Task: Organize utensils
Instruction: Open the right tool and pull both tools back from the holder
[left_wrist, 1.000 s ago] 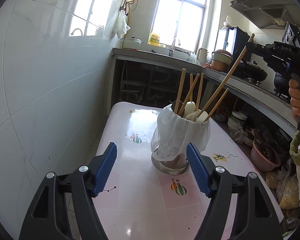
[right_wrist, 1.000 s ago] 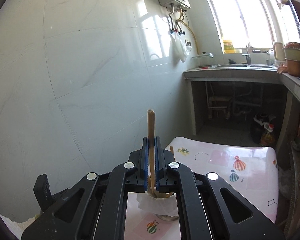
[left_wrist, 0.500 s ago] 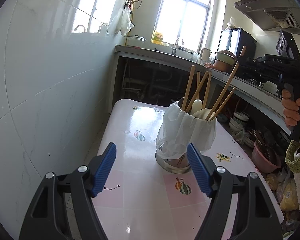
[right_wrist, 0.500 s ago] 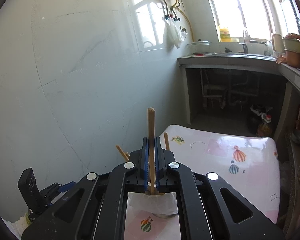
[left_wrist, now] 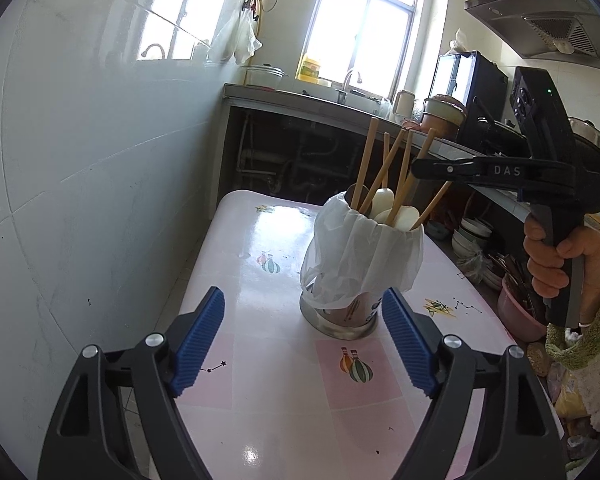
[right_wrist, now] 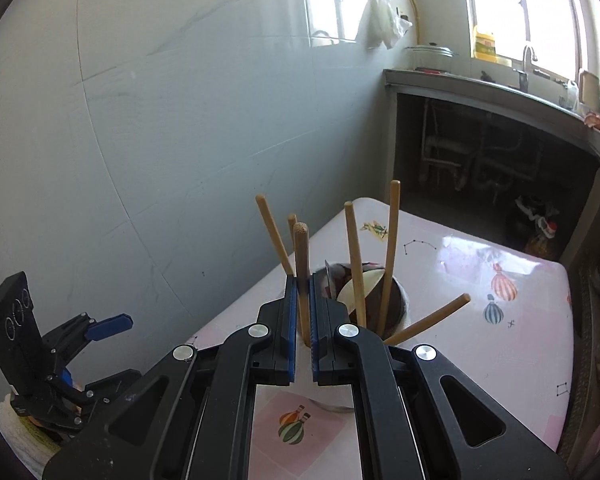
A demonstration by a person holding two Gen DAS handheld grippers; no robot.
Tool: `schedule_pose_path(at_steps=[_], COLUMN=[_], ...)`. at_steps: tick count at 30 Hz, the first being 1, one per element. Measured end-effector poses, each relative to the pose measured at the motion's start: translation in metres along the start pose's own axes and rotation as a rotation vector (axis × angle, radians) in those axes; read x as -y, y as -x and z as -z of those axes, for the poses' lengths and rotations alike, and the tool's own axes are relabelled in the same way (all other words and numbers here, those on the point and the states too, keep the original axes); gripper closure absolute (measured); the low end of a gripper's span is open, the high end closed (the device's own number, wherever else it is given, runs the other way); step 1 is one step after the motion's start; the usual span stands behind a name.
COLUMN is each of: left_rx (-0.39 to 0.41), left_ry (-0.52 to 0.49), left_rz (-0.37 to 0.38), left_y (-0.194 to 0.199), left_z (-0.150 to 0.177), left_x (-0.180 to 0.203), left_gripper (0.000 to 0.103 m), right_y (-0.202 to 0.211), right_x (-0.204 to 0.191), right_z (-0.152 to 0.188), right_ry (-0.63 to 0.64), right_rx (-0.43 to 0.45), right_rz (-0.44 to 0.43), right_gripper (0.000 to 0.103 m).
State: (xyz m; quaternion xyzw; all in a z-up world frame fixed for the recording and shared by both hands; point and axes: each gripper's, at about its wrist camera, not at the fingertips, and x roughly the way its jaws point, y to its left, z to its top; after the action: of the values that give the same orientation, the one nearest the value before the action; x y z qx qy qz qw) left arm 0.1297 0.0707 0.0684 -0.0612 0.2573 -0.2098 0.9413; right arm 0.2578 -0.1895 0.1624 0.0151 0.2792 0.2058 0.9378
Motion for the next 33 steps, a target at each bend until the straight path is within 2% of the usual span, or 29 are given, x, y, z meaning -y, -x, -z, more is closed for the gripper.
schedule_pose_path(at_steps=[7,10,14,17,20,24,33], left_rx=[-0.008,0.0,0.015,0.025,0.039,0.043,0.021], left_ry=[-0.011,-0.013,-0.015,-0.007,0.006,0.011,0.015], left_rz=[0.005,0.003,-0.001,0.005,0.009,-0.01,-0.064], left_y=[0.0,0.004,0.011,0.018,0.026,0.036,0.048], left_z=[0.004,0.004,0.004,0.004,0.004,0.007,0.025], left_x=[0.008,0.013,0.02,0.026,0.031,0.041,0.065], left_gripper=[0.02,0.018,0.015,0.013,0.01,0.006,0.006], right_y=[-0.004,0.005,0.036,0.064,0.091,0.114,0.12], right_x=[-0.005,-0.005,-0.004,-0.003,-0.001,0.001,-0.011], right_z=[0.0,0.001,0.008,0.02,0.041,0.077,0.163], right_ry=[0.002,-0.02,-0.048,-0.078,-0.116,-0.17,-0.232], right_rx=[-0.005,0.009,0.071,0.119,0.151,0.148,0.024], right_rz=[0.001,-0.017,-0.029,-0.042,-0.046,-0.03,0.139], right_gripper=[0.099,0.095,0.074,0.064,0.052,0.039,0.03])
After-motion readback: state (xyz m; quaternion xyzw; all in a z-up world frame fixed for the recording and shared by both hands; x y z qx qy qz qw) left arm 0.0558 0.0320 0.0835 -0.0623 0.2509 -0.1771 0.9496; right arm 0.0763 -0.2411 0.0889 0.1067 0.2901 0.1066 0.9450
